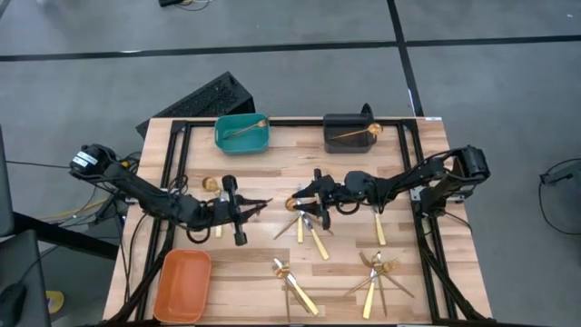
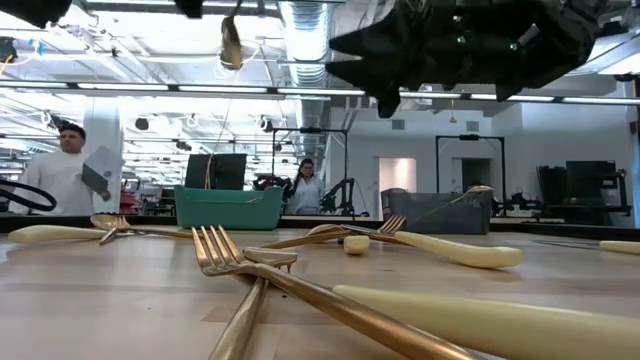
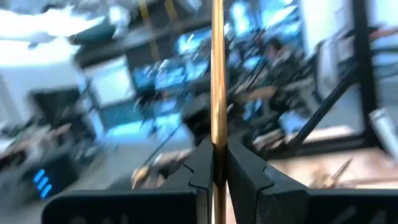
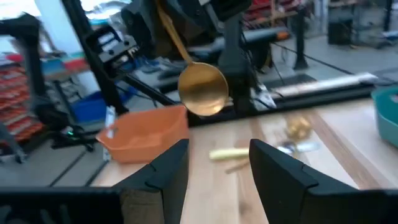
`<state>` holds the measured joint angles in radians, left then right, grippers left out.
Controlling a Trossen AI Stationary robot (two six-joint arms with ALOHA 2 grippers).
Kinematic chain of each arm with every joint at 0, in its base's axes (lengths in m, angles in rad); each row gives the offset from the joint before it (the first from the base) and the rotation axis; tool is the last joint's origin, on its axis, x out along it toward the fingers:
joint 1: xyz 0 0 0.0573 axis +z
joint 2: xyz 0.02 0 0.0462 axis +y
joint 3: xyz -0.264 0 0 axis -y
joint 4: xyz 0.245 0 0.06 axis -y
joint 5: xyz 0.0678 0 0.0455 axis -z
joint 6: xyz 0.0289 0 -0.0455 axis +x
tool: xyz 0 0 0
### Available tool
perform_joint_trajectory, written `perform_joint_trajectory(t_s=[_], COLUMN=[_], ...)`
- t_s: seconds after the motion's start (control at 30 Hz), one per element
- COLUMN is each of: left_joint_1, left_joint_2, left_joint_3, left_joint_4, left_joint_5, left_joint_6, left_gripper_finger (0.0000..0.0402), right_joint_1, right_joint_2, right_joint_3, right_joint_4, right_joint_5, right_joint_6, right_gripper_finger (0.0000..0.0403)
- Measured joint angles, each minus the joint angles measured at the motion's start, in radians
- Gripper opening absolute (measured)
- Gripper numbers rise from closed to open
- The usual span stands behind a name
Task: Sort silverware by color (type)
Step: Put the gold spoon into the black bin
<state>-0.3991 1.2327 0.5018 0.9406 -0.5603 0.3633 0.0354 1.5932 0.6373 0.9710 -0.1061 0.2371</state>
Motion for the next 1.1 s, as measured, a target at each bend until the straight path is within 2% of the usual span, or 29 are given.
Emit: perform_joint_trajectory(t_s=[0.1, 0.33, 1.1], left_joint_1=[0.014, 0.039, 0.042], left_joint_2=[0.0, 0.0, 0.0], left_joint_3=[0.0, 0.0, 0.0], left_joint_4=[-0.003, -0.102, -0.094], left_joint_5=[0.066, 0.021, 0.023], left_joint_6=[0.01, -0.069, -0.059], left_gripper_finger=[0.0015, 0.0016, 0.0016], right_joint_1=[0.001, 0.001, 0.001], right_joint_2=[0.0, 0.0, 0.0], right_joint_3=[0.0, 0.0, 0.0], right_joint_4=[-0.018, -0.131, -0.126], right_joint_5=[-0.005, 0.003, 0.005], right_joint_6=[-0.002, -0.008, -0.028], right_gripper_finger=[0.0193, 0.0193, 0.0193])
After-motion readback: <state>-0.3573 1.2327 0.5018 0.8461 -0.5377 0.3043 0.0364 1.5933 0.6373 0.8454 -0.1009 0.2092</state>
